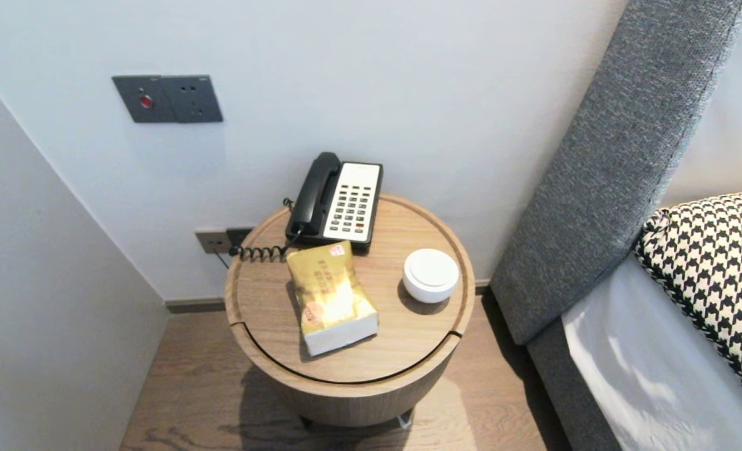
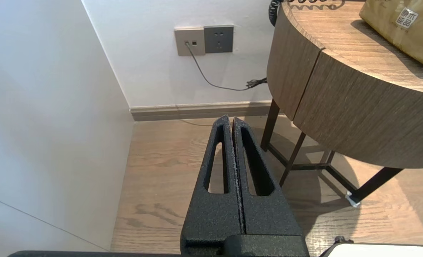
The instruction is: Open the nightstand drawer
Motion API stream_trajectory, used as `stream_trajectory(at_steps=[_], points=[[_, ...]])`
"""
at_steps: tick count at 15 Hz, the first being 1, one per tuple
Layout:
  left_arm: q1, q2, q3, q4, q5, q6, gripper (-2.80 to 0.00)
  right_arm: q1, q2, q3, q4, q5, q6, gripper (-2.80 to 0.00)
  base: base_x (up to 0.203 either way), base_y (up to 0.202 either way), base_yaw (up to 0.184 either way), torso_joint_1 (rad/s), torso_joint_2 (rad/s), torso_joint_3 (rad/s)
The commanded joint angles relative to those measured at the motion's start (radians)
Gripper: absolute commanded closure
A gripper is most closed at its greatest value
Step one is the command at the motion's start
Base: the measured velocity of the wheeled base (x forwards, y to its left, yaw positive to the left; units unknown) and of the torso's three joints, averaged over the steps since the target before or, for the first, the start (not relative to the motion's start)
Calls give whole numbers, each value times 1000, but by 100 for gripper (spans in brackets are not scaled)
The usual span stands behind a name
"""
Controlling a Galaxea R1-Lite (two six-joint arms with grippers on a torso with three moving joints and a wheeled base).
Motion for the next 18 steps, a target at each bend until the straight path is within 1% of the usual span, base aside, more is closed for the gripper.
stream_trajectory(at_steps=[1,2,5,6,7,8,9,18], points=[[0,1,0,-1,0,0,0,2,-97,26,1,0,-3,0,0,0,0,0,0,0],[0,1,0,-1,0,0,0,6,-132,27,1,1,-10,0,0,0,0,0,0,0],[0,1,0,-1,0,0,0,16,-134,27,4,25,-53,0,0,0,0,0,0,0],[0,1,0,-1,0,0,0,16,-134,26,2,25,-43,0,0,0,0,0,0,0],[0,1,0,-1,0,0,0,16,-133,25,2,18,-10,0,0,0,0,0,0,0],[0,1,0,-1,0,0,0,14,-133,25,-1,8,42,0,0,0,0,0,0,0],[0,1,0,-1,0,0,0,14,-135,26,-1,2,54,0,0,0,0,0,0,0],[0,1,0,-1,0,0,0,13,-135,27,-1,3,53,0,0,0,0,0,0,0]])
